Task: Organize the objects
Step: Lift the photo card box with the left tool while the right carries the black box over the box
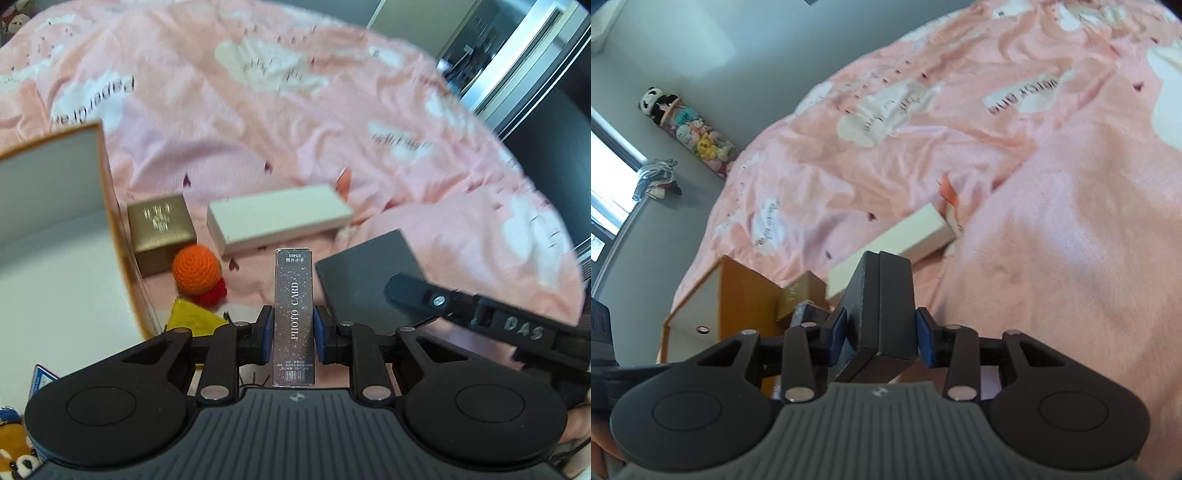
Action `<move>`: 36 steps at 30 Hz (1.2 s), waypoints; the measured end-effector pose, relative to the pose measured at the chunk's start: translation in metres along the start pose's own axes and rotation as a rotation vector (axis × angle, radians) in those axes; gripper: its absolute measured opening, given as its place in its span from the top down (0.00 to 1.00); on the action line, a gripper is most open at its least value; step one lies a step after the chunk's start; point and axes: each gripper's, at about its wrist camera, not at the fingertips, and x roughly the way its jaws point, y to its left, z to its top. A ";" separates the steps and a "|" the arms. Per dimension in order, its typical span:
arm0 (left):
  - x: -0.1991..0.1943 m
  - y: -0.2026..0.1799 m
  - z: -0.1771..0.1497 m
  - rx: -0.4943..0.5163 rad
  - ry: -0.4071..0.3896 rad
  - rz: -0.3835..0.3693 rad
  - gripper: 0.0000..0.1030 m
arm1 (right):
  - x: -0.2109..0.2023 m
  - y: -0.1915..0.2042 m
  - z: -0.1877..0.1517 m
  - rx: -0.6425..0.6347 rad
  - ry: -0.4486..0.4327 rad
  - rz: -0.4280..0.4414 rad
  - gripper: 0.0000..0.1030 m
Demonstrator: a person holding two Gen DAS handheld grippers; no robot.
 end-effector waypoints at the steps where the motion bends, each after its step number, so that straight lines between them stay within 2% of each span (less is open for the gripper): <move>1: -0.011 0.001 0.000 -0.006 -0.021 -0.012 0.76 | -0.004 0.006 0.000 -0.007 -0.009 0.010 0.59; 5: -0.065 0.017 -0.003 -0.057 -0.121 -0.043 0.76 | -0.021 0.037 0.001 -0.049 -0.052 0.056 0.59; 8: -0.103 0.039 -0.008 -0.109 -0.211 -0.039 0.76 | -0.026 0.067 0.000 -0.090 -0.059 0.121 0.59; 11: -0.128 0.065 -0.015 -0.171 -0.276 0.000 0.76 | -0.018 0.105 -0.005 -0.156 -0.033 0.179 0.59; 14: -0.132 0.094 -0.022 -0.246 -0.297 0.060 0.76 | 0.002 0.144 -0.015 -0.238 0.014 0.184 0.59; 19: -0.108 0.128 -0.032 -0.310 -0.291 0.184 0.76 | 0.050 0.198 -0.041 -0.389 0.073 0.083 0.59; 25: -0.093 0.146 -0.043 -0.302 -0.273 0.279 0.76 | 0.097 0.231 -0.065 -0.584 0.093 -0.061 0.59; 36: -0.081 0.155 -0.049 -0.277 -0.261 0.314 0.76 | 0.136 0.236 -0.076 -0.642 0.139 -0.160 0.59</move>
